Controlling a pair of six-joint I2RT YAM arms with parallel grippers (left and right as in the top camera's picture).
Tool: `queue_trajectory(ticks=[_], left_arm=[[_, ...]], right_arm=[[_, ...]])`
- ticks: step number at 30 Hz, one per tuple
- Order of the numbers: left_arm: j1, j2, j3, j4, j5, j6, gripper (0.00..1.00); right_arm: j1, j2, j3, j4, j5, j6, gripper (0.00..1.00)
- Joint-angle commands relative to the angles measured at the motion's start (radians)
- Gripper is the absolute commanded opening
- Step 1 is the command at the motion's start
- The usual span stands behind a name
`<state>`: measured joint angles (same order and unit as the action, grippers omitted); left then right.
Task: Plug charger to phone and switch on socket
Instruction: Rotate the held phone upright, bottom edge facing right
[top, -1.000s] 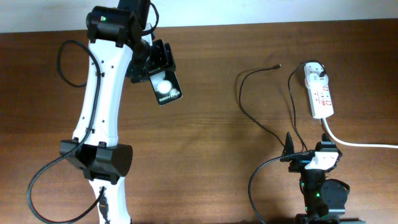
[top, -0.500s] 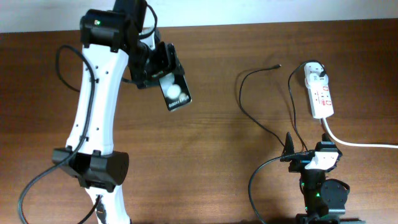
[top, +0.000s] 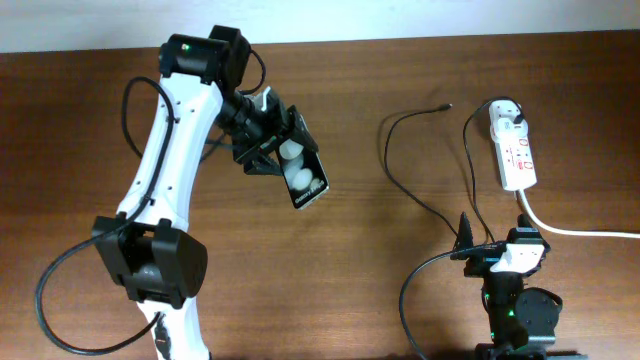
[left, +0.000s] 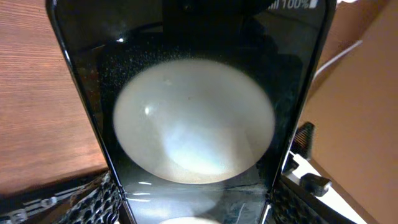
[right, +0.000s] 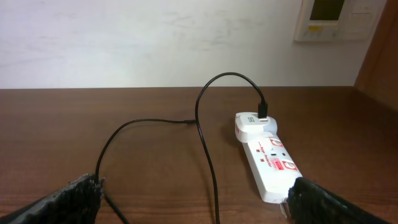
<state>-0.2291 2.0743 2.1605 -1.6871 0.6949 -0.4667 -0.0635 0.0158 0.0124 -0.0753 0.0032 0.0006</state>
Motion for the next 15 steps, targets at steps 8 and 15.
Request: queue_trajectory(ticks=[8, 15], left_arm=[[0.003, -0.027, -0.003, -0.001, 0.142, 0.012, 0.74], [0.003, -0.027, -0.003, 0.010, 0.154, 0.013, 0.74]], right_arm=[[0.006, -0.010, -0.007, -0.004, 0.008, 0.003, 0.99], [0.006, -0.010, -0.007, -0.004, 0.008, 0.003, 0.99]])
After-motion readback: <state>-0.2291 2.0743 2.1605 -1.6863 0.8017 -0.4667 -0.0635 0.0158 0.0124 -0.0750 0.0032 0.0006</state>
